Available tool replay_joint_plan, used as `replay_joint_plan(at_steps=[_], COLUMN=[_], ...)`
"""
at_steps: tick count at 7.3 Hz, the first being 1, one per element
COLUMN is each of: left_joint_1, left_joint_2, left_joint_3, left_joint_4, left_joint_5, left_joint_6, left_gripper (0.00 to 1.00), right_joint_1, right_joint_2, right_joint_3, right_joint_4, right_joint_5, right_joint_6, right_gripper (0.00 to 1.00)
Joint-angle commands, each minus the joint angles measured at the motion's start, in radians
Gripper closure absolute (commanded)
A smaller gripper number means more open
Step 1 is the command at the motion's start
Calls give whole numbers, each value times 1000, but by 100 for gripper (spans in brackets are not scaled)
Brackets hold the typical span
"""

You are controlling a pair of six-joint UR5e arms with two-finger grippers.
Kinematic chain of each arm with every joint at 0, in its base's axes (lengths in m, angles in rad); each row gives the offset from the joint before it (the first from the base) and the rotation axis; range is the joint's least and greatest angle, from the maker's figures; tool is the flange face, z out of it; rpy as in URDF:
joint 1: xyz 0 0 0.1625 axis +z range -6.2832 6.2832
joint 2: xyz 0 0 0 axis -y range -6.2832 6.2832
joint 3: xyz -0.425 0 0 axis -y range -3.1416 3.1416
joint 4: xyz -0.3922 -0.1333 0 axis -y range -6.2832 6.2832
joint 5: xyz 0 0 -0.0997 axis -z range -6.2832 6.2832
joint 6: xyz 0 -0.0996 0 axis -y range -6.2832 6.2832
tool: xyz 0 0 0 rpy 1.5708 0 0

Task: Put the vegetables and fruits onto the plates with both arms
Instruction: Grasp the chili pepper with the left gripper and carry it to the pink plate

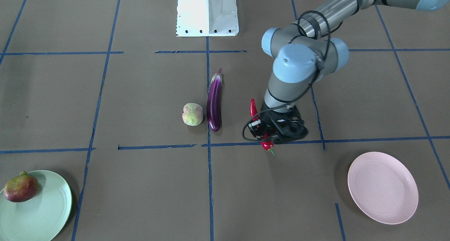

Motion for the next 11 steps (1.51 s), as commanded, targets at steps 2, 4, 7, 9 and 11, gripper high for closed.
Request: replay_joint_plan(at_steps=[2,4,7,9,11], left_joint_1=[-195,-185,-128,-141,-235], left_joint_2=[-7,-3,54,112,164], left_joint_3=[383,499,503,425,349], left_joint_4=[-191,-351,-462,-485,-484], left_joint_5=[-8,-7,-8,-103,-261], left_joint_6=[335,348,367,393,397], left_gripper=[98,92,1,0,0], right_joint_1=[-1,-1,-1,-1,-25], right_joint_2=[0,0,0,5,37], right_joint_3=[-2,0,1,9,44], right_joint_4=[0,0,0,2,0], right_joint_5=[0,0,3,3,5], right_joint_6=[3,5,3,12,44], right_gripper=[0,0,0,0,0])
